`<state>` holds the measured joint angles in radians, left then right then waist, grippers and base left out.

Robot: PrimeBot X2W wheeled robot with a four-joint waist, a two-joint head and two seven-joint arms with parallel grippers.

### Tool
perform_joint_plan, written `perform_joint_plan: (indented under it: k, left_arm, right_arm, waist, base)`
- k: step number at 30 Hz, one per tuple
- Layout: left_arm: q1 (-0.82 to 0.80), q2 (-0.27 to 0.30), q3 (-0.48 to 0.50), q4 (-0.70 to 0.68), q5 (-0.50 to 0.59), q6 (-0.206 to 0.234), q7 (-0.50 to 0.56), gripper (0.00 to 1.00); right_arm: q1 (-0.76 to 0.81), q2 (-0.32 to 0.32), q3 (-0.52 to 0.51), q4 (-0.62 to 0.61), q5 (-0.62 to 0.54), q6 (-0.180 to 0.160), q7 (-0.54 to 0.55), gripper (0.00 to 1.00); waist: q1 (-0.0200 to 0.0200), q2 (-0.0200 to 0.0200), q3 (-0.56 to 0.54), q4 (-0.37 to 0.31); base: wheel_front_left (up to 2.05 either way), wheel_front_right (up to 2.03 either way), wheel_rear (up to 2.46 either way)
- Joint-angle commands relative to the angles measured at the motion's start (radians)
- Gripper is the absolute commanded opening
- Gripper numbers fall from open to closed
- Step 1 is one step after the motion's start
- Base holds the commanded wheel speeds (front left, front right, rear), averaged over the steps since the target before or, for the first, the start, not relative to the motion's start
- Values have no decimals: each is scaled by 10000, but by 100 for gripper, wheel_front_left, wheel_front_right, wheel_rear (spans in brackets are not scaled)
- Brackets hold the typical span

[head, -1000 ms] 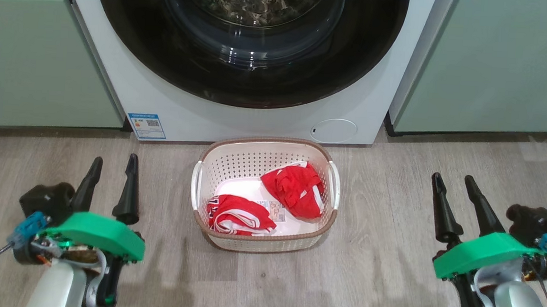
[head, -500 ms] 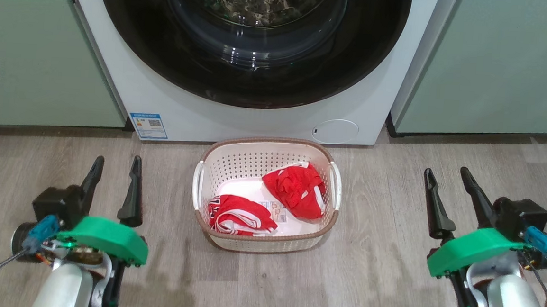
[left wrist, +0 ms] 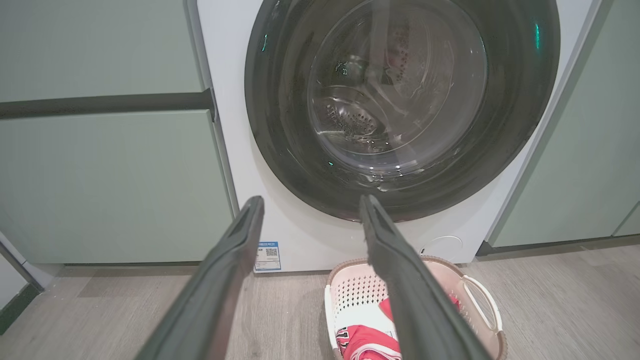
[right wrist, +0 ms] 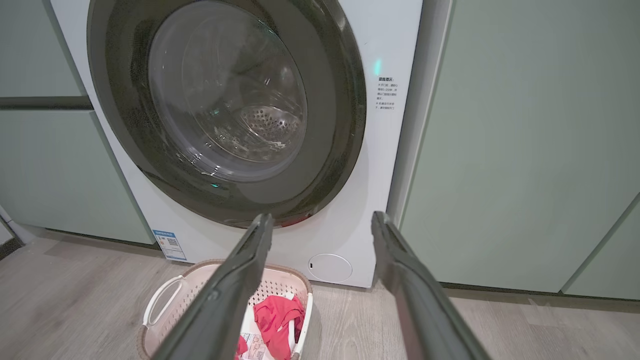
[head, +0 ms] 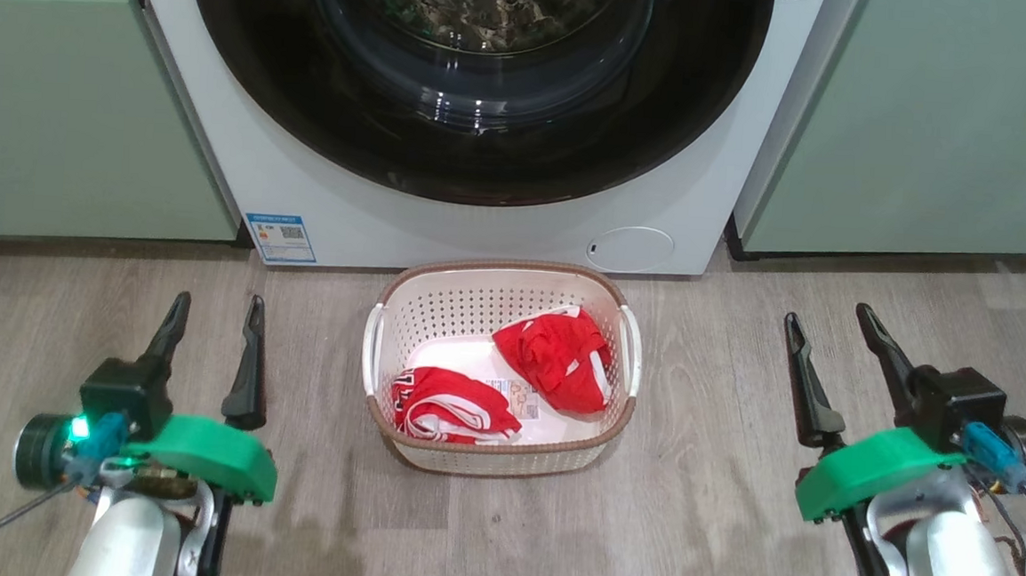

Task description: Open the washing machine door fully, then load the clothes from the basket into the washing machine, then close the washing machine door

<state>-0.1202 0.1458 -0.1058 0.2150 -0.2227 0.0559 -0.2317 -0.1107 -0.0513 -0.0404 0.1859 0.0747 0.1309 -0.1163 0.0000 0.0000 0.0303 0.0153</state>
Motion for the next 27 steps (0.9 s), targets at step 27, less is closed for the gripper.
perform_joint_plan:
  k: [27]
  left_arm:
    - [-608,-136,620,57,431,-69,-300,100]
  right_arm:
    - [-240,10,136,-232,-301,-2,-313,100]
  waist:
    - [0,0,69,21]
  base:
    - [0,0,0]
